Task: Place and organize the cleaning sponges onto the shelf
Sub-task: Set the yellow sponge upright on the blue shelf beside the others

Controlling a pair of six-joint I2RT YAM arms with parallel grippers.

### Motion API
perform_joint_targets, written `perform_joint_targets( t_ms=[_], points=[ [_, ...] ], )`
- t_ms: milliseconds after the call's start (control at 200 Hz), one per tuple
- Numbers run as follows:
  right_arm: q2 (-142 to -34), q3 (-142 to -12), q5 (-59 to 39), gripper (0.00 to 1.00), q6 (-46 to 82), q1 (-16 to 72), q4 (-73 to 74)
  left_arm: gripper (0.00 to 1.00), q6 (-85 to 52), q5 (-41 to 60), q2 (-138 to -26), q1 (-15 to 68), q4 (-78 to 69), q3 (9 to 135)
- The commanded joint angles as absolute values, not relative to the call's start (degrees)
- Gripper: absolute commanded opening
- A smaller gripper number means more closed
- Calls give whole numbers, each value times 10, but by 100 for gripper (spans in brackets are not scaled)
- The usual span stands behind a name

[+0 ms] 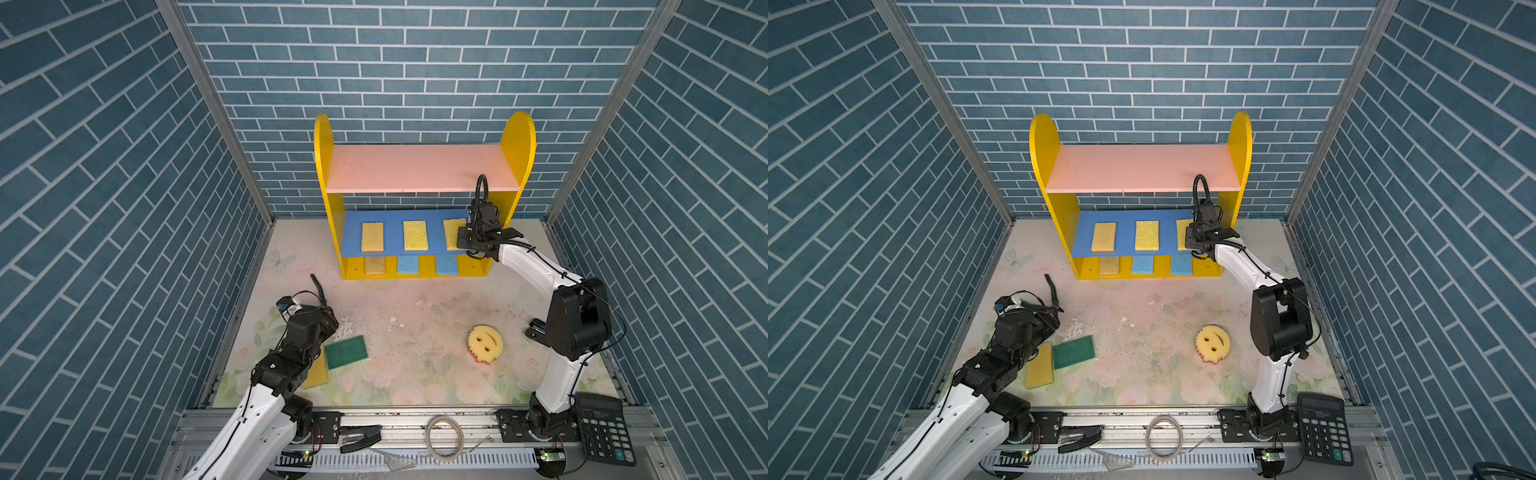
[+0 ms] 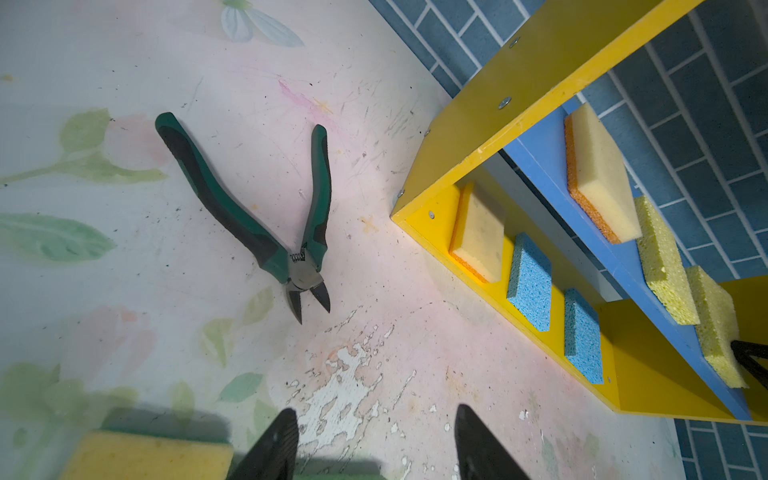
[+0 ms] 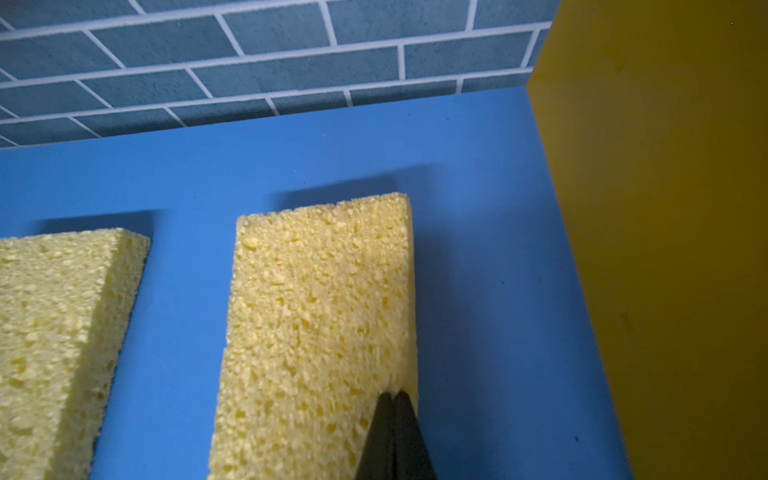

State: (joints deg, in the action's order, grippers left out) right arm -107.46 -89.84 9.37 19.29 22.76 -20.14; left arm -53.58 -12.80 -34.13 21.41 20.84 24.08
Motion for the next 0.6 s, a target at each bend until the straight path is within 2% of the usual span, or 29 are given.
perform_joint_targets(
  t_ms=[0,60,185,435,595],
  points=[
    [-1096,-928,97,2,207,218,-229,61,-534,-130,-341,216,221,243],
    [-1094,-924,96,3,211,218,-228,61,-534,-129,-341,216,222,244],
    [-1090,-921,96,14,213,217,-228,61,-533,-130,-340,216,223,246],
    [-1081,-922,96,15,217,217,-231,61,-532,-128,-338,216,226,247],
    [-1071,-923,93,19,223,217,-236,61,-532,-130,-331,215,229,246]
  ],
)
